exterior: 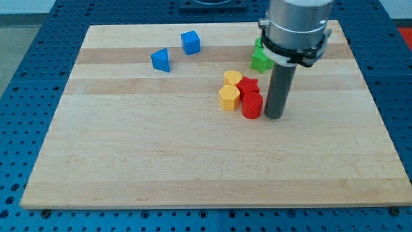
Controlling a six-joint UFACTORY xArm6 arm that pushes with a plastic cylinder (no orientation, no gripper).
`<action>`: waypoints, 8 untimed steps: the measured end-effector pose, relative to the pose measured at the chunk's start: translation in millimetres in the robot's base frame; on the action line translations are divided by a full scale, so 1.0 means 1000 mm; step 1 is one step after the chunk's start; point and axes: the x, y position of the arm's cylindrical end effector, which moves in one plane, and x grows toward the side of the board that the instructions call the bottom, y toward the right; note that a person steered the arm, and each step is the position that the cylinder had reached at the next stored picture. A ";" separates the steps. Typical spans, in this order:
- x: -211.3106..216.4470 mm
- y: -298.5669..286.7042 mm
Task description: Push the green star to the blue triangle
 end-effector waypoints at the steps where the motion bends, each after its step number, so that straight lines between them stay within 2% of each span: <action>1: -0.012 0.027; 3: -0.088 0.032; 5: -0.138 0.038; 8: -0.142 0.026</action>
